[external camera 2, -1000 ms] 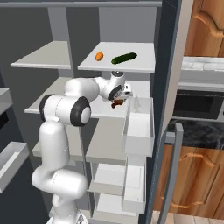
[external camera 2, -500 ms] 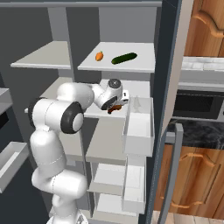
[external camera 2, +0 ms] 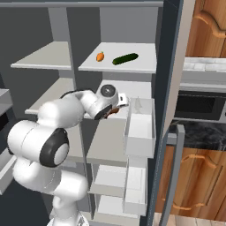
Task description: Gather the cucumber and carrot from the fridge and place them on a tray on the dining counter. Then gather the chicken drumstick and fish from the fridge and place them on the other tray.
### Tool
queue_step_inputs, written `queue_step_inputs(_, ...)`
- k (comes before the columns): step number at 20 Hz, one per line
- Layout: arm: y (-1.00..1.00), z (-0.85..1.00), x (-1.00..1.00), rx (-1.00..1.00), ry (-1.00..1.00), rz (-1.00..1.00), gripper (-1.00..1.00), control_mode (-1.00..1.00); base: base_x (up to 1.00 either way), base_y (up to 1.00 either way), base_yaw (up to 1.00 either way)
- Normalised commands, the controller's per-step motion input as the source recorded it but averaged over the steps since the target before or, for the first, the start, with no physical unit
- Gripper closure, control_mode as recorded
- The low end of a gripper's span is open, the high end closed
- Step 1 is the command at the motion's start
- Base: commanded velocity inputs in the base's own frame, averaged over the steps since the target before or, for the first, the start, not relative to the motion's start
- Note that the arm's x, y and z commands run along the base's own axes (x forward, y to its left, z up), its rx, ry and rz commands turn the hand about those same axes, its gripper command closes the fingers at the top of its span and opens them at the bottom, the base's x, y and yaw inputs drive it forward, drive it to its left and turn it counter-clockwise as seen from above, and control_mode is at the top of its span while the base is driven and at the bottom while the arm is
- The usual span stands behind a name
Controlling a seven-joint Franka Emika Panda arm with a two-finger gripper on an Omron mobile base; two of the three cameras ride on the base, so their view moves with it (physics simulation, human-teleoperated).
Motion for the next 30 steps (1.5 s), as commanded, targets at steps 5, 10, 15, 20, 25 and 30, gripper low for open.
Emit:
queue_step_inputs(5, 0.21, 0.79, -0.79, 0.0, 0.0, -0.03, 1.0, -1.0, 0.0, 0.0, 0.0)
queue_step_inputs(10, 0.23, 0.9, -0.75, 0.0, 0.0, -0.04, 1.0, -1.0, 0.0, 0.0, 0.0)
queue_step_inputs(15, 0.24, 0.82, -0.87, 0.0, 0.0, -0.03, 1.0, -1.0, 0.0, 0.0, 0.0)
queue_step_inputs(20, 0.27, 0.76, -0.94, 0.0, 0.0, -0.01, 1.0, -1.0, 0.0, 0.0, 0.0)
queue_step_inputs(25, 0.27, 0.68, -0.94, 0.0, 0.0, 0.0, 1.0, -1.0, 0.0, 0.0, 0.0)
queue_step_inputs(30, 0.2, 0.57, -0.91, 0.0, 0.0, -0.01, 1.0, -1.0, 0.0, 0.0, 0.0)
